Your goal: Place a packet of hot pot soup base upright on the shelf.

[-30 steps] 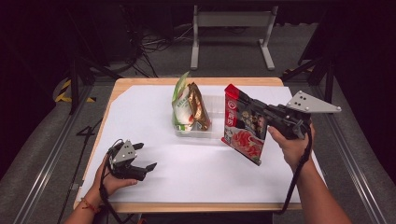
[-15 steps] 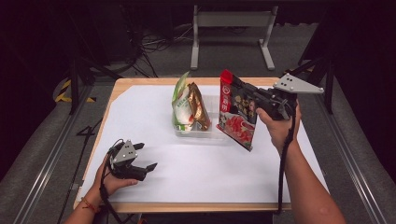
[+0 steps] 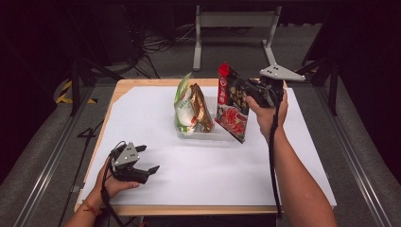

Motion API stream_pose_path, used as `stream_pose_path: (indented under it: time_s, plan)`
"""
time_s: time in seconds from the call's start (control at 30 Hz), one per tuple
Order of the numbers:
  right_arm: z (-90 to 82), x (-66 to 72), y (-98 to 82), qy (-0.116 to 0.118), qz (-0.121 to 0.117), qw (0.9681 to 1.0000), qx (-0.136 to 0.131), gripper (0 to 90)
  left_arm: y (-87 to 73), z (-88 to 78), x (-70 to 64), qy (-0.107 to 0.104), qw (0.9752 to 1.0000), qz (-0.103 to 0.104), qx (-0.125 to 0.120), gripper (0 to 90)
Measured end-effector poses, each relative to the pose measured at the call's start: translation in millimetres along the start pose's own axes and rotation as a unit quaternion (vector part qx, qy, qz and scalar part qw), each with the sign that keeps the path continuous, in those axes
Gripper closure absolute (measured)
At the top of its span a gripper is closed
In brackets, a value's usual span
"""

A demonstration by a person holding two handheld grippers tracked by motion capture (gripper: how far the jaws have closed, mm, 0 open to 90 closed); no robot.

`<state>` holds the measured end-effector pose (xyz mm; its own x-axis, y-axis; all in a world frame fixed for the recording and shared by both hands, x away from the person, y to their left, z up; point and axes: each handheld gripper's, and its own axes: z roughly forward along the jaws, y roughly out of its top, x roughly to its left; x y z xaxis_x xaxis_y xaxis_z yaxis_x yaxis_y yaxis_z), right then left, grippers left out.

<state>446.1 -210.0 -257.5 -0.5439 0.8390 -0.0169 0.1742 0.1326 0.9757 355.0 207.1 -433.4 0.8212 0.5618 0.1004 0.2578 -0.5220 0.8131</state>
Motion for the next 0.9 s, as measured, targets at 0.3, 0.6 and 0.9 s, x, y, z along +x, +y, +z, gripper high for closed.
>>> stream_pose_path:
  time_s: [0.3, 0.6, 0.9]
  plan:
    - [22.2, -2.2, 0.4, -0.017, -0.005, 0.9998, 0.006, 89.2, 0.9, 1.2, -1.0, -0.002, 1.0, 0.002, 0.001, 14.2]
    - [43.7, -4.5, -3.1, -0.015, -0.013, 0.9998, -0.008, 89.0, 0.0, -0.7, 0.8, -0.003, 1.0, -0.001, -0.003, 14.2]
    - [47.2, -0.9, -18.7, 0.003, -0.047, 0.9989, -0.003, 88.7, 0.1, -0.6, -0.1, -0.003, 1.0, 0.001, -0.002, 14.2]
